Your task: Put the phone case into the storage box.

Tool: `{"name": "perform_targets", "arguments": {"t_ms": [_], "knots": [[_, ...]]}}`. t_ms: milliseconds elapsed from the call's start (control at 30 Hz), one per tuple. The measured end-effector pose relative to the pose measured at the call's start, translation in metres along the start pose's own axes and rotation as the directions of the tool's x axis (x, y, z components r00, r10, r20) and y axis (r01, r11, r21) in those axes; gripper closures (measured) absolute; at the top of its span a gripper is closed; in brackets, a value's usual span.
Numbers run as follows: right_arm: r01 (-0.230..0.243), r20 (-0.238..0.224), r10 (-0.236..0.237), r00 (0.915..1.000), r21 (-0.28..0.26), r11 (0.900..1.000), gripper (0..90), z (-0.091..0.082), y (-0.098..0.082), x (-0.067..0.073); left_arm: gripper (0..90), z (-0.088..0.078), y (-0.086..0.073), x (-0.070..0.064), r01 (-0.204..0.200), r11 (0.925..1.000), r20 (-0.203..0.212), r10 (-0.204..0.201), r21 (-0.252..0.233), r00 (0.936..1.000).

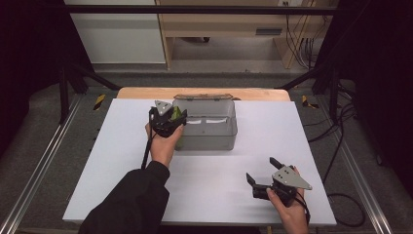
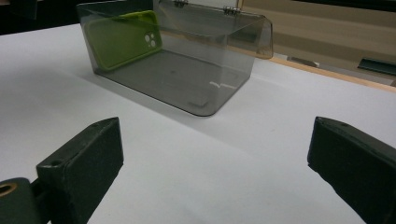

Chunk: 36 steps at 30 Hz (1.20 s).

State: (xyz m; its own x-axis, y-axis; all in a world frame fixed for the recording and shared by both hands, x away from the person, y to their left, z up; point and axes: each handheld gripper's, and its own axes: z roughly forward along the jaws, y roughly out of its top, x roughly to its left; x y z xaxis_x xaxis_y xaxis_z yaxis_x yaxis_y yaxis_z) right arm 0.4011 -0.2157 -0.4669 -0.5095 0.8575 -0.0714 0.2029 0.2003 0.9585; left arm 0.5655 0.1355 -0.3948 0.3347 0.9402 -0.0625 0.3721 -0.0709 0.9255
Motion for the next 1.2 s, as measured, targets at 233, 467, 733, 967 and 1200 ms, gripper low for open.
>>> {"name": "perform_targets", "arguments": {"t_ms": [233,467,733,967,1200], "knots": [[0.004,0.001,-0.004,1.0,-0.001,1.0,3.7,0.0,0.0,0.0,33.1,-0.003,0.0,-0.003,-0.011,0.9997,0.006,0.011,-0.023,0.9999],[0.01,0.002,-0.01,1.0,0.001,1.0,3.6,0.001,-0.001,0.0,24.2,-0.007,0.0,-0.004,-0.016,0.9994,0.039,0.018,-0.031,0.9991],[0.012,0.0,-0.012,0.9999,0.0,1.0,3.6,0.0,0.0,0.002,20.8,-0.011,0.002,-0.002,-0.005,0.9981,0.057,0.008,-0.061,0.9984],[0.014,0.001,-0.014,0.9999,0.0,1.0,3.6,0.001,0.0,0.001,17.7,-0.015,0.003,0.001,0.011,0.9969,0.087,-0.004,-0.078,0.9962],[0.018,0.0,-0.018,0.9998,-0.001,1.0,3.6,0.0,0.0,0.003,12.4,-0.023,0.003,0.004,0.019,0.9948,0.122,-0.007,-0.101,0.9925]]}}
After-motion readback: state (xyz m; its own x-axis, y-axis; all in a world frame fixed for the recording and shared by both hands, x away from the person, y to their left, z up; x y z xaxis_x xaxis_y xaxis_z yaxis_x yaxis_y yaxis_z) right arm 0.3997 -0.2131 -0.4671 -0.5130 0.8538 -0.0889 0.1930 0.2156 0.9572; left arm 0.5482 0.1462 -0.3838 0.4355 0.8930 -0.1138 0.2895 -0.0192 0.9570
